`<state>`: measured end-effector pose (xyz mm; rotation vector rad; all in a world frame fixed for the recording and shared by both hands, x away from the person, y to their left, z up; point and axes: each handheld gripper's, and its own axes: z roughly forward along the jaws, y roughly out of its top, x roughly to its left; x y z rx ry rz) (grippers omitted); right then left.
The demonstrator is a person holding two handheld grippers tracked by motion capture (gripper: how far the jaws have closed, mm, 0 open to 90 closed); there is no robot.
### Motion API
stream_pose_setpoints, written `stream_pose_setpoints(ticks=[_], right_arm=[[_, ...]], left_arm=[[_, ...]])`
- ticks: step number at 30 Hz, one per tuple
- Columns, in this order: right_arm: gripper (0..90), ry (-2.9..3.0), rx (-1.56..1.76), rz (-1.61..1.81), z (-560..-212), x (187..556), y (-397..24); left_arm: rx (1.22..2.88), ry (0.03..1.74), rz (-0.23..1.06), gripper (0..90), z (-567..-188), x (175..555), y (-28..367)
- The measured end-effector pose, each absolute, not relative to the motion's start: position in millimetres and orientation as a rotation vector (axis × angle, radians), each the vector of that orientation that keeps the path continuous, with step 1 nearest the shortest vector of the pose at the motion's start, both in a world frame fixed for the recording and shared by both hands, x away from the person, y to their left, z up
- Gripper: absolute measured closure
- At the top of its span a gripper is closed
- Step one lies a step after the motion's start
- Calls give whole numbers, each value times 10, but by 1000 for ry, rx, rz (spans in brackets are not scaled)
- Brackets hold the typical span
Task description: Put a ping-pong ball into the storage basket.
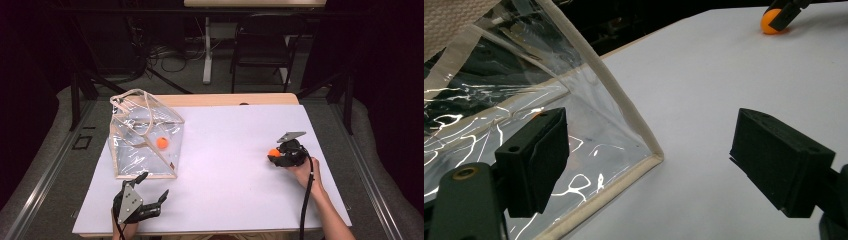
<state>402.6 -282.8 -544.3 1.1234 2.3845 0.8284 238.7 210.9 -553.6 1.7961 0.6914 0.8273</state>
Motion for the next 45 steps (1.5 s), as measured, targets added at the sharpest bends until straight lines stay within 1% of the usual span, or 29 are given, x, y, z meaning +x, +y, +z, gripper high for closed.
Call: stream_pose_setpoints(ticks=[1, 5, 27, 45], right_arm=[[499, 2380, 1121, 844, -5455, 4028, -2826], [503, 2392, 1125, 822, -5439, 4019, -2824], [504, 2384, 1047, 845, -5213, 3908, -2735], [504, 2411, 995, 830, -5154, 3858, -2633]], left_arm=[[1795, 693, 828, 156, -5537, 2388, 2105], [1797, 688, 830, 156, -5535, 2386, 2101], [1793, 691, 827, 156, -5537, 2394, 2099], [1794, 689, 826, 156, -5537, 2393, 2099]])
